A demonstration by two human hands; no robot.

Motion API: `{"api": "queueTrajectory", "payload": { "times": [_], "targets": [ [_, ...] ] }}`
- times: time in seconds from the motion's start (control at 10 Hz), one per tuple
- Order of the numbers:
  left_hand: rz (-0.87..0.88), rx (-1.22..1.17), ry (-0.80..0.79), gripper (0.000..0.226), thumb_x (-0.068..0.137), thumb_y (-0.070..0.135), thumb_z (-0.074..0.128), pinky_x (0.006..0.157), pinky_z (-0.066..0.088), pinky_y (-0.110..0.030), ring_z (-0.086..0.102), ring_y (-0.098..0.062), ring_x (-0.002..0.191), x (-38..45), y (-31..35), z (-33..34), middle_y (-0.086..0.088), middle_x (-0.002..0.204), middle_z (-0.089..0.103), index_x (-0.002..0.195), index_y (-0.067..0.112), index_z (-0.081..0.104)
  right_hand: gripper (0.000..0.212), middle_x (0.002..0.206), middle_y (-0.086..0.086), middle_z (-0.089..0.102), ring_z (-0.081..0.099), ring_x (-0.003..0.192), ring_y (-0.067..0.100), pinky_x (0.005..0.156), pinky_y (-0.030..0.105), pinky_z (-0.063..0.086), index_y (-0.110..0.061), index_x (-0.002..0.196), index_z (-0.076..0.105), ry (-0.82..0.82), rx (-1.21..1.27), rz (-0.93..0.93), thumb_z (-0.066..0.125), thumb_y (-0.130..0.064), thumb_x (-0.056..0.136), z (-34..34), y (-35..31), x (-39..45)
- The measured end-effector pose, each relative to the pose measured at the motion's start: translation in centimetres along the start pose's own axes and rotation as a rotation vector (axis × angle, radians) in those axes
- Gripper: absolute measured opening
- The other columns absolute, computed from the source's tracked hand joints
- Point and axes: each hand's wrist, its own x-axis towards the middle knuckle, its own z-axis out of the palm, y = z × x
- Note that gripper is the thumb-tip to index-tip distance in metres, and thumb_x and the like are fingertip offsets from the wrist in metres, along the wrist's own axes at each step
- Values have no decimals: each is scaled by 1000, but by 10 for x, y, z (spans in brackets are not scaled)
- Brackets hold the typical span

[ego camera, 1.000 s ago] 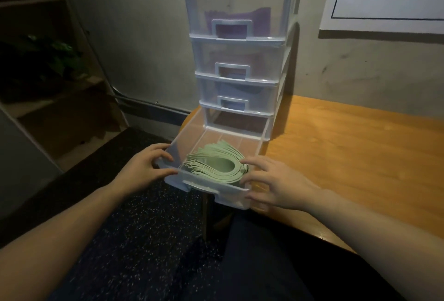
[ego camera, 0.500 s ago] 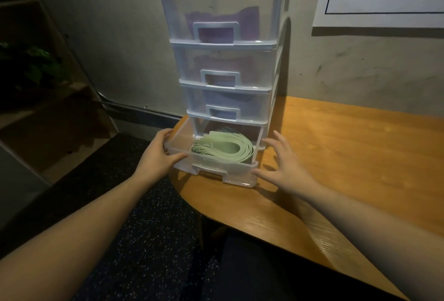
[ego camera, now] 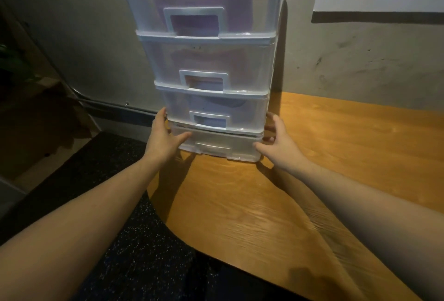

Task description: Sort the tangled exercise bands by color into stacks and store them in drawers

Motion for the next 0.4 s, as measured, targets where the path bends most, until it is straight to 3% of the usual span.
{"api": "queueTrajectory", "payload": {
  "times": [0.1,0.2,0.3,0.4],
  "targets": [
    [-9,-15,39,85,83,20,80,104,50,-42,55,-16,123,5,1,6,-1,148,46,151,25,29,80,123,-14,51,60,96,1,61,12,53,-35,151,24,43,16,13,73,-16,91,0,0,6],
    [-27,-18,45,82,85,18,79,105,48,-41,54,-15,122,7,4,7,-2,145,49,150,23,30,79,127,-14,50,63,92,4,60,13,53,-38,151,23,49,-34,10,72,-18,91,1,-1,6],
    [-66,-24,-5,82,88,16,76,107,45,-44,48,-24,134,2,13,3,-5,149,45,153,23,26,81,139,-5,49,65,102,13,71,27,59,-40,151,21,40,-95,49,72,-21,91,-2,-13,-1],
    [-86,-15,-96,79,91,22,73,103,48,-42,50,-25,131,-7,23,-7,-2,146,46,154,23,27,77,138,-9,45,62,102,15,69,29,60,-34,152,26,38,-124,72,72,-23,91,-14,-21,-15]
  ]
}}
